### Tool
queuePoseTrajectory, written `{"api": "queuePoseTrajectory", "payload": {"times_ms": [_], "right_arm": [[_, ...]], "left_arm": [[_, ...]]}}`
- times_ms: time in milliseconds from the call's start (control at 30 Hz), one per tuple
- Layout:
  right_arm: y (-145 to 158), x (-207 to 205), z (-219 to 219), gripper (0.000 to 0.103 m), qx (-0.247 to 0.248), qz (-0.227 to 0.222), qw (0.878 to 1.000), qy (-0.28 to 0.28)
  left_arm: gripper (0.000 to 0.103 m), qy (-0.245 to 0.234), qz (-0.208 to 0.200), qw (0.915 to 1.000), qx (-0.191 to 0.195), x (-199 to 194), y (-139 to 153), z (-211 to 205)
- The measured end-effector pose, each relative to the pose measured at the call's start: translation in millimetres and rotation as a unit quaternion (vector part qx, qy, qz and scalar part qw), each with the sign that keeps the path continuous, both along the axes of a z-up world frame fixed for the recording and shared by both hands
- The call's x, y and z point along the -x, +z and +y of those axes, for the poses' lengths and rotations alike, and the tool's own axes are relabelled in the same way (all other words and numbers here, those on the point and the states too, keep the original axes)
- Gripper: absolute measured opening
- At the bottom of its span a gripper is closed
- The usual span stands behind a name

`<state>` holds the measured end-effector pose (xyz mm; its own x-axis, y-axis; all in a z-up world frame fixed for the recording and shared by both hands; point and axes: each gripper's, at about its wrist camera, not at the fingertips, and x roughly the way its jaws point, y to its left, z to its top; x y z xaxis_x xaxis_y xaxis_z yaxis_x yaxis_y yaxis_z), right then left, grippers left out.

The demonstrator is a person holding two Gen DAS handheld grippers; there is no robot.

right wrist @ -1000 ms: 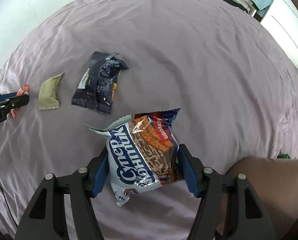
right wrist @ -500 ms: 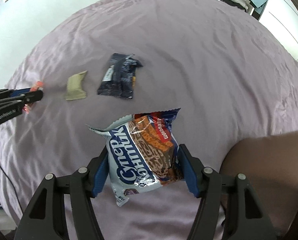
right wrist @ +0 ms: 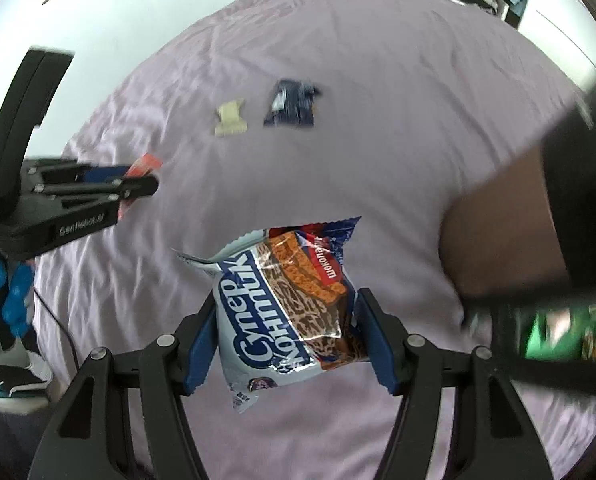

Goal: Organize snacks
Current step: 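Carry the red bar and Cnek bag with both grippers over the green tray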

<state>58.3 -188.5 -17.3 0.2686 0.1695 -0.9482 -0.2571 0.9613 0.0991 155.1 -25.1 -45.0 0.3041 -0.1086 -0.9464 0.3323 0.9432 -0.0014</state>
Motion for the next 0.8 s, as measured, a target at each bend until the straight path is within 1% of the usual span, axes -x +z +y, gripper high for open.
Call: {"api": "queuePoseTrajectory", "payload": {"times_ms": [133, 200, 233, 367, 500, 633, 767, 800], "right_arm": [[0.5, 38.6, -32.9, 0.029, -0.002, 0.023, 0.999, -0.041], [0.2, 55.4, -51.9, 0.029, 0.003, 0.03, 0.998, -0.063], [0.0, 65.5, -64.2, 0.029, 0.005, 0.035, 0.996, -0.078], [-0.9, 95.7, -110.6, 0.029, 0.017, 0.044, 0.99, -0.132], [2.1, 123.7, -163.1, 0.029, 0.027, 0.046, 0.979, -0.195], [7.4, 145.5, -207.8, 0.029, 0.038, 0.039, 0.968, -0.246], [13.8, 159.7, -251.2, 0.029, 0.048, 0.029, 0.956, -0.288], [15.2, 161.7, -261.4, 0.029, 0.05, 0.025, 0.954, -0.296]], "left_arm": [[0.019, -0.062, 0.004, 0.9981, -0.005, 22.9, 9.0, -39.1], [0.019, -0.097, 0.002, 0.9952, -0.01, 36.1, 13.0, -62.1], [0.019, -0.119, 0.001, 0.9929, -0.011, 43.8, 14.4, -76.3], [0.019, -0.179, 0.008, 0.9839, -0.006, 68.0, 16.8, -122.9], [0.019, -0.245, 0.01, 0.9693, 0.002, 92.3, 22.1, -172.5], [0.019, -0.309, 0.012, 0.9508, 0.015, 118.3, 28.6, -219.0], [0.019, -0.344, 0.016, 0.9382, 0.036, 138.7, 35.1, -259.5], [0.019, -0.347, 0.017, 0.9368, 0.04, 140.4, 36.4, -266.5]]}}
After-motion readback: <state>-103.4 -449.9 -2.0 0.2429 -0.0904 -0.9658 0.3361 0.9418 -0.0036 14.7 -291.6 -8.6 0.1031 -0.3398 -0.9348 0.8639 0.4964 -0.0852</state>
